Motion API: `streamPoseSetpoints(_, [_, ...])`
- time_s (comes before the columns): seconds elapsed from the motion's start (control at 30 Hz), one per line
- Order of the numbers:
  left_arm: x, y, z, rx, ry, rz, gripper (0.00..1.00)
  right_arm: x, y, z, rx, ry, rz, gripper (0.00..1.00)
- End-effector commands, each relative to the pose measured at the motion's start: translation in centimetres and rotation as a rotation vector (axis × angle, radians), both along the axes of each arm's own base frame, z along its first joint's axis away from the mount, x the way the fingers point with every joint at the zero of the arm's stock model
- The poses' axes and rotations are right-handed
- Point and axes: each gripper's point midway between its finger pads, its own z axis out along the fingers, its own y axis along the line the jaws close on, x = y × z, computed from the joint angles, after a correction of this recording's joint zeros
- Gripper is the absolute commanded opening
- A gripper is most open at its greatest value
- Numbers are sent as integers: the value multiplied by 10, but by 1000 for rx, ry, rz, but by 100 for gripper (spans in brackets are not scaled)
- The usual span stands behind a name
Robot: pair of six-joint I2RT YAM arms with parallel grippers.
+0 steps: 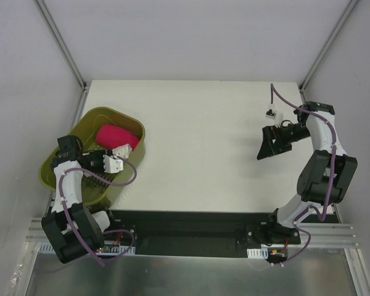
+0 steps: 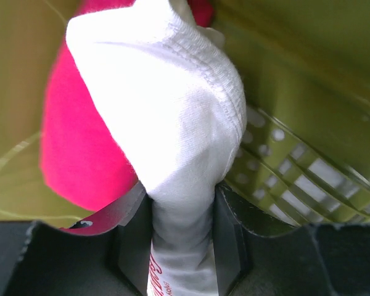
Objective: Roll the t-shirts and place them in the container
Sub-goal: Move the bin to the center of the board.
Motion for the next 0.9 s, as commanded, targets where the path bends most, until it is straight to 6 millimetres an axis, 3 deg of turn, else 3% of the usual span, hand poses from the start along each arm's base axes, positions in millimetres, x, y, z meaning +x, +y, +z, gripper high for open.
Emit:
streamPoseSetpoints(0.0, [9, -40, 37, 191, -441, -473, 0, -29, 13, 20, 51, 114, 28, 96])
streamPoseSetpoints(0.13, [7, -64, 19, 156, -409, -591, 0, -18, 17, 28, 52, 70, 50, 96])
streamPoseSetpoints(0.27, [26, -90, 18, 136, -439, -658, 0, -14, 21, 30, 49, 68, 70, 96])
streamPoseSetpoints(0.3, [42, -93, 26, 138, -465, -628, 0, -15, 23, 30, 50, 76, 77, 96])
streamPoseSetpoints(0.33, [48, -111, 24, 119, -448, -659, 0, -16, 25, 29, 52, 78, 83, 96])
streamPoseSetpoints(0.37, [62, -111, 21, 161, -412, -621, 0, -17, 27, 28, 54, 78, 92, 96])
streamPoseSetpoints(0.4, [95, -108, 44, 151, -422, -486, 0, -16, 29, 27, 61, 79, 97, 96])
streamPoseSetpoints(0.43, [111, -116, 29, 156, -348, -458, 0, -16, 31, 27, 61, 80, 103, 96])
streamPoseSetpoints(0.47, [142, -118, 52, 192, -345, -372, 0, -16, 33, 25, 58, 78, 116, 96])
streamPoseSetpoints(0.5, [161, -119, 33, 199, -273, -329, 0, -16, 35, 24, 56, 75, 124, 96])
streamPoseSetpoints(0.53, [178, -119, 37, 199, -259, -281, 0, -16, 36, 24, 54, 74, 129, 96])
streamPoseSetpoints(0.57, [207, -117, 64, 197, -288, -196, 0, -15, 39, 24, 49, 68, 144, 96])
streamPoseSetpoints(0.6, [222, -116, 49, 197, -250, -173, 0, -16, 40, 24, 48, 72, 151, 96])
streamPoseSetpoints(0.67, [242, -117, 64, 193, -283, -152, 0, -14, 43, 28, 50, 57, 162, 96])
streamPoseSetpoints(0.8, [233, -121, 57, 205, -290, -208, 0, -4, 58, 47, 33, -58, 202, 96])
streamPoseSetpoints(0.87, [220, -117, 45, 215, -264, -213, 0, 4, 78, 59, -11, -130, 210, 96])
